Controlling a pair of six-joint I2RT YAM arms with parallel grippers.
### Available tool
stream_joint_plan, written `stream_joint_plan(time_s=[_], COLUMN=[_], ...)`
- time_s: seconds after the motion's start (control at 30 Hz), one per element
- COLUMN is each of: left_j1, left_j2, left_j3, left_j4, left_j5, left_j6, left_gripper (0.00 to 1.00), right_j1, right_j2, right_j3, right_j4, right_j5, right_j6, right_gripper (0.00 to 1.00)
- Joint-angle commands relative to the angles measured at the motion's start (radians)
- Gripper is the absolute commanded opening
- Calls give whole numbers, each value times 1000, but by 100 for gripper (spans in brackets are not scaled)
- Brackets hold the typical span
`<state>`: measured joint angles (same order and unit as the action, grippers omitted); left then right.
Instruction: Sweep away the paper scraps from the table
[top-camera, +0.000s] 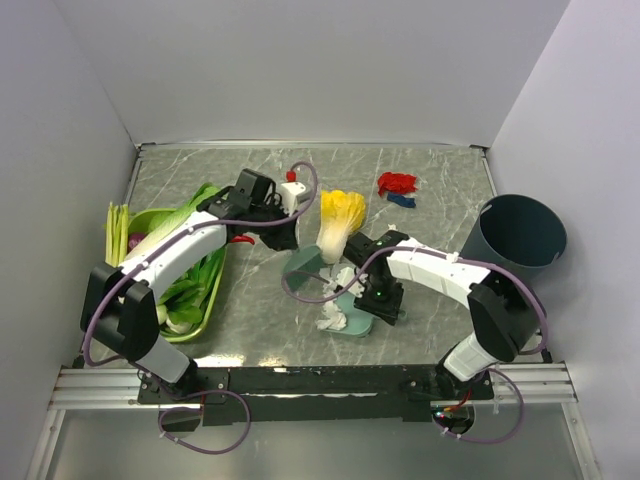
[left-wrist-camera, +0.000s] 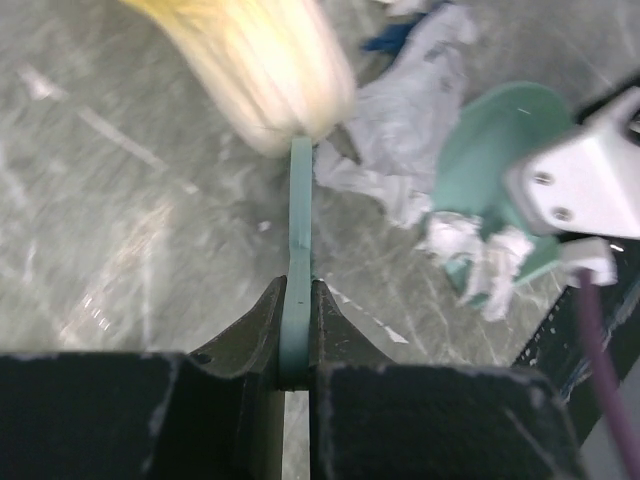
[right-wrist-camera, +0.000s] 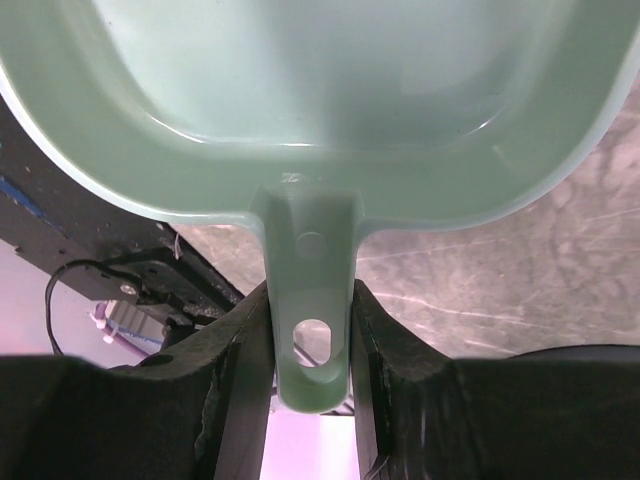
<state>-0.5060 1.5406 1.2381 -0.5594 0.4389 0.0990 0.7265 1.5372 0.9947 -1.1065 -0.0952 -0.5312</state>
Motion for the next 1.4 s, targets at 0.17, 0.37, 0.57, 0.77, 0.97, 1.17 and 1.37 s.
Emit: stream_joint_plan(time_s=[0.17, 0.37, 0.57, 0.77, 0.97, 1.17, 1.37], left_j1=[-78, -78, -78, -77, -62, 4, 27], left_j2=[3, 4, -25, -45, -74, -80, -80], left_j3=[-46, -14, -2, 47, 52, 112, 185], left_j4=[-17, -74, -71, -94, -105, -145, -232], left_j5=[181, 175, 190, 175, 190, 280, 294], left_j6=[77, 139, 182, 203, 220, 188, 209], left_gripper=[1, 1, 1, 1, 1, 1, 1], right_j1=[-6, -6, -6, -6, -7, -7, -25], right_j2=[67, 80, 90, 39, -2, -38, -124], right_j3=[68, 90, 120, 72, 6, -45, -125], right_j4=[-12, 2, 37, 86, 212, 309, 437], right_j5=[17, 12, 15, -26, -24, -73, -127], right_j6=[36, 37, 33, -9, -35, -23, -10], right_gripper=[0, 0, 0, 0, 0, 0, 0])
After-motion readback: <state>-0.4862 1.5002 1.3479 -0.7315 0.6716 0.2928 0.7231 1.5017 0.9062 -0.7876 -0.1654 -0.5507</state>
